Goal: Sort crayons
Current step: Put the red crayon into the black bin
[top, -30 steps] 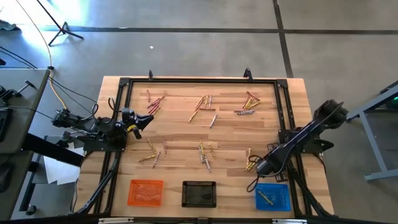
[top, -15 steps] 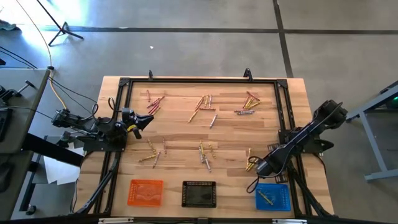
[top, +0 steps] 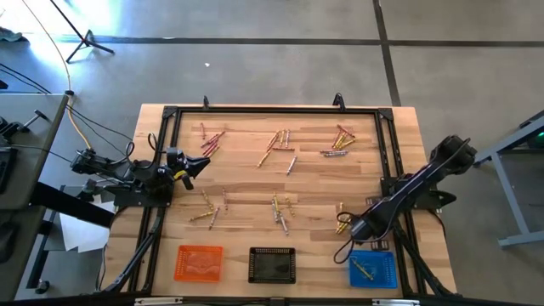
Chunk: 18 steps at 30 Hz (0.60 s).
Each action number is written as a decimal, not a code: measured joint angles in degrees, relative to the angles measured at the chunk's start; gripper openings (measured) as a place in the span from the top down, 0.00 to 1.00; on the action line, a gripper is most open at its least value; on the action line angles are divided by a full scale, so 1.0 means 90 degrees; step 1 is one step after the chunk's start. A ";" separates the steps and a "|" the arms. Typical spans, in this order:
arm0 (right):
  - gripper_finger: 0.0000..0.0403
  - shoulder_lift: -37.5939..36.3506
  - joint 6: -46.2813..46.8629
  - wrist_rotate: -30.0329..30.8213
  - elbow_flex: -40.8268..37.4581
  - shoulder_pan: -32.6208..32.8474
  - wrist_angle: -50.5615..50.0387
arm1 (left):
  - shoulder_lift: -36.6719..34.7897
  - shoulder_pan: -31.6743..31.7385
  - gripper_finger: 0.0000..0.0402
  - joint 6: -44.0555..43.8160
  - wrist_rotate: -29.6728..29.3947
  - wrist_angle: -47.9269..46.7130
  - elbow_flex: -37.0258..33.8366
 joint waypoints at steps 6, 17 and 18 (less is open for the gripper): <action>0.99 -0.0507 0.0453 0.0008 0.0398 0.0003 -0.0068 | 0.0000 0.0000 0.89 0.0000 0.0001 0.0002 0.0000; 0.96 -0.0746 -0.0344 0.1832 0.1023 -0.0639 0.1417 | 0.0000 -0.0001 0.89 0.0000 0.0000 0.0001 0.0000; 0.96 -0.0746 -0.0404 0.1871 0.1016 -0.0757 0.1751 | 0.0000 -0.0002 0.89 0.0000 0.0000 0.0002 0.0000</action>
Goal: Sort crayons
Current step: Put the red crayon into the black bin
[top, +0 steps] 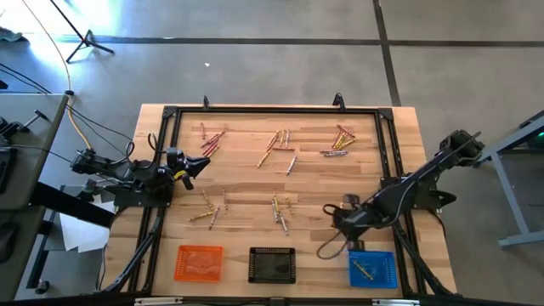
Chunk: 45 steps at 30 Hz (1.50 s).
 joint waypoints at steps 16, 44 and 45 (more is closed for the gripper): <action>0.98 0.2280 -0.0874 0.0586 0.2198 -0.0744 0.2620 | 0.0000 0.0000 0.89 0.0000 0.0002 -0.0002 0.0000; 0.91 0.4549 0.0037 0.0065 0.4218 -0.0325 0.2007 | 0.0000 0.0002 0.89 0.0000 0.0002 0.0001 0.0000; 0.90 0.4549 0.0041 0.0017 0.4218 -0.0324 0.2010 | 0.0000 0.0002 0.89 0.0000 0.0002 -0.0001 0.0000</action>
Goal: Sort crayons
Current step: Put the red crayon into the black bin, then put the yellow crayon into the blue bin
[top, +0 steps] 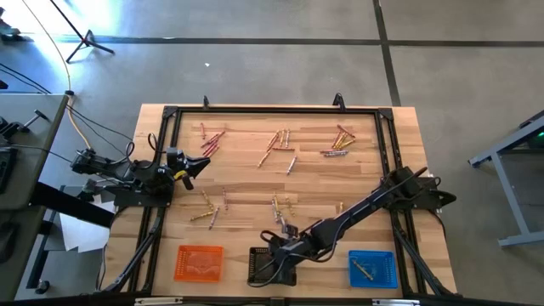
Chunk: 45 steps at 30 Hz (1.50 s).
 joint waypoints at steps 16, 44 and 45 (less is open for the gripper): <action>0.83 -0.0701 0.1144 -0.1684 0.0007 -0.0166 -0.1121 | 0.0000 -0.0002 0.89 0.0000 0.0000 0.0001 0.0000; 0.83 -0.3859 0.5037 -0.0219 -0.4209 -0.1548 -0.3506 | 0.0000 0.0000 0.89 -0.0001 -0.0002 0.0001 0.0000; 0.83 -0.3858 0.5165 -0.0235 -0.4325 -0.1546 -0.3332 | 0.0000 -0.0002 0.89 0.0000 0.0000 -0.0001 0.0000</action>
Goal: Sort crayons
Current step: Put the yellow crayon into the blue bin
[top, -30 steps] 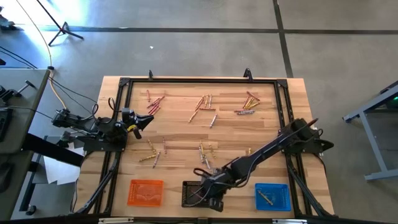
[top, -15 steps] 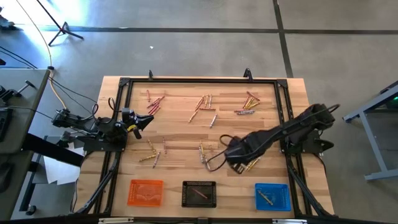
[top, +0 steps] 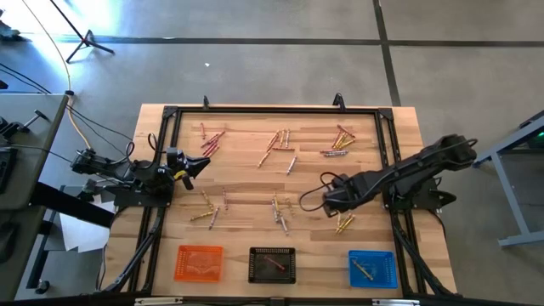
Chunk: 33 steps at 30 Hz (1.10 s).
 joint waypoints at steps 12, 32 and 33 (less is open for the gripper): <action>0.83 0.0036 0.1742 -0.0151 -0.0488 0.0002 0.0658 | 0.0000 0.0002 0.89 0.0000 -0.0002 0.0002 0.0000; 0.83 0.0672 0.2500 -0.0199 -0.0462 0.0006 0.1049 | 0.0000 0.0002 0.89 0.0000 0.0000 0.0002 0.0000; 0.83 0.0695 0.2527 -0.0199 -0.0462 0.0005 0.1049 | 0.0000 0.0000 0.89 0.0000 -0.0002 0.0002 0.0000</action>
